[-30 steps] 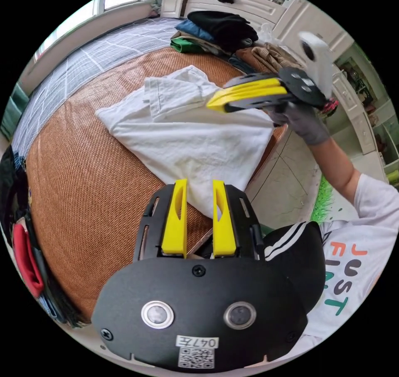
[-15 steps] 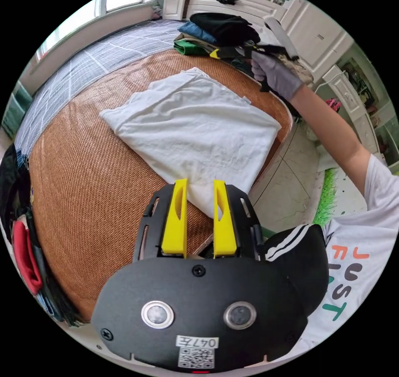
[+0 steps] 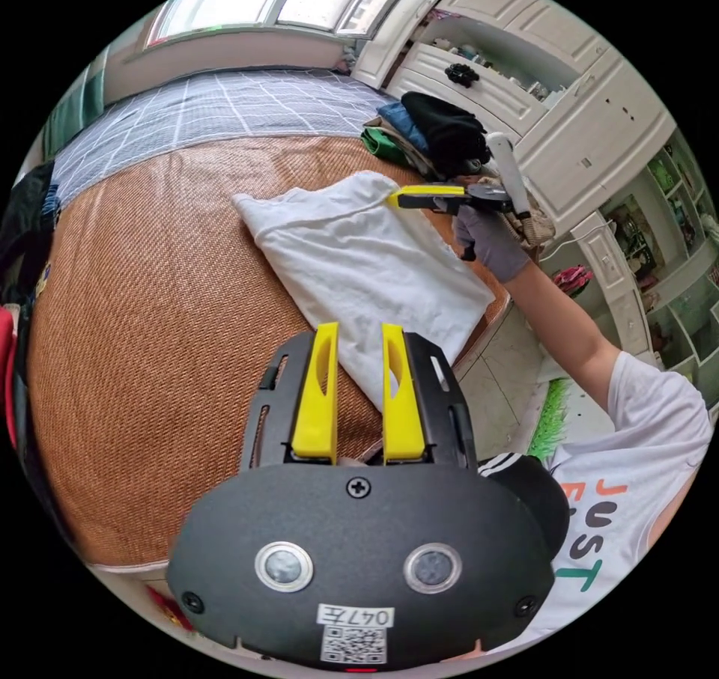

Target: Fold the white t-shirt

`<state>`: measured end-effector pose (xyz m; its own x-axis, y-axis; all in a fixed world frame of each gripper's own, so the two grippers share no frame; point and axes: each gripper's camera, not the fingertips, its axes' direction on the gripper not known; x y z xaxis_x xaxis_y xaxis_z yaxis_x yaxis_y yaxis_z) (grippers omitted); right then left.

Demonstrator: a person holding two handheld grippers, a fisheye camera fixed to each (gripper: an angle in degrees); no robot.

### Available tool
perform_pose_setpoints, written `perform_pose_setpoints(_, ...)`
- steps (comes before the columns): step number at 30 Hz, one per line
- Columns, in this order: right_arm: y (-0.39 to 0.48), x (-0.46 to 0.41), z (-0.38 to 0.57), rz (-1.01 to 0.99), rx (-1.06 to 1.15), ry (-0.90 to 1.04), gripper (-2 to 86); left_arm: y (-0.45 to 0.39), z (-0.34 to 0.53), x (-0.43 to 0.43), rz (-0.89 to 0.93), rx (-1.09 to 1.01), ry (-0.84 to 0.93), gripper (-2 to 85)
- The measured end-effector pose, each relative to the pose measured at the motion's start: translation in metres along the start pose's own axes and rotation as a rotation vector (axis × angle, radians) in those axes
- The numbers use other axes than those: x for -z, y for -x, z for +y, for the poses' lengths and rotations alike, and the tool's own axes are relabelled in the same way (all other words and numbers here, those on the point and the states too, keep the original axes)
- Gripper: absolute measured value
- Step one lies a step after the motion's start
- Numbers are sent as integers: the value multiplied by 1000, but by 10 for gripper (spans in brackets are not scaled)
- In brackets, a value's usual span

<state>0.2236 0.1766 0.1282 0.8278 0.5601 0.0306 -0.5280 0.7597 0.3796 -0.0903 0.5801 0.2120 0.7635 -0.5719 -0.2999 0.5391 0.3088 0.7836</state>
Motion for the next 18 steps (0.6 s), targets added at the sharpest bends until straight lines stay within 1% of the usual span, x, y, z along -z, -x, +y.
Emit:
perform_pose_setpoints(2,27,20,9,149,104,-99,14,7,9,-9,-17,-13,13,89)
perform_pose_setpoints(4,41,23,16,260,138,-131,16,16,18,-13,-19,-6,5,89)
perform_pose_setpoints(5,43,14,17,296,135,-107,21,24,23,-16,-14,5,-3,90)
perform_pose_setpoints(6,42,6,16,302,135,-72,24,29,26,-18,-11,12,-6,90)
perform_pose_setpoints(8,31,-27,10,287,72,112,49,45,39,-25,-1,34,-12,90)
perform_pose_setpoints(9,28,-26,9,270,48,102,51,49,42,-27,-1,38,-15,90)
perform_pose_setpoints(11,21,-3,11,226,-47,11,53,63,56,-31,-10,54,-40,89)
perform_pose_setpoints(13,28,20,14,214,-52,-80,46,75,66,-32,-12,67,-78,87)
perform_pose_setpoints(15,43,36,17,197,4,-146,31,88,74,-36,16,84,-112,85)
perform_pose_setpoints(18,64,28,17,204,114,-118,14,115,84,-48,60,132,-129,86)
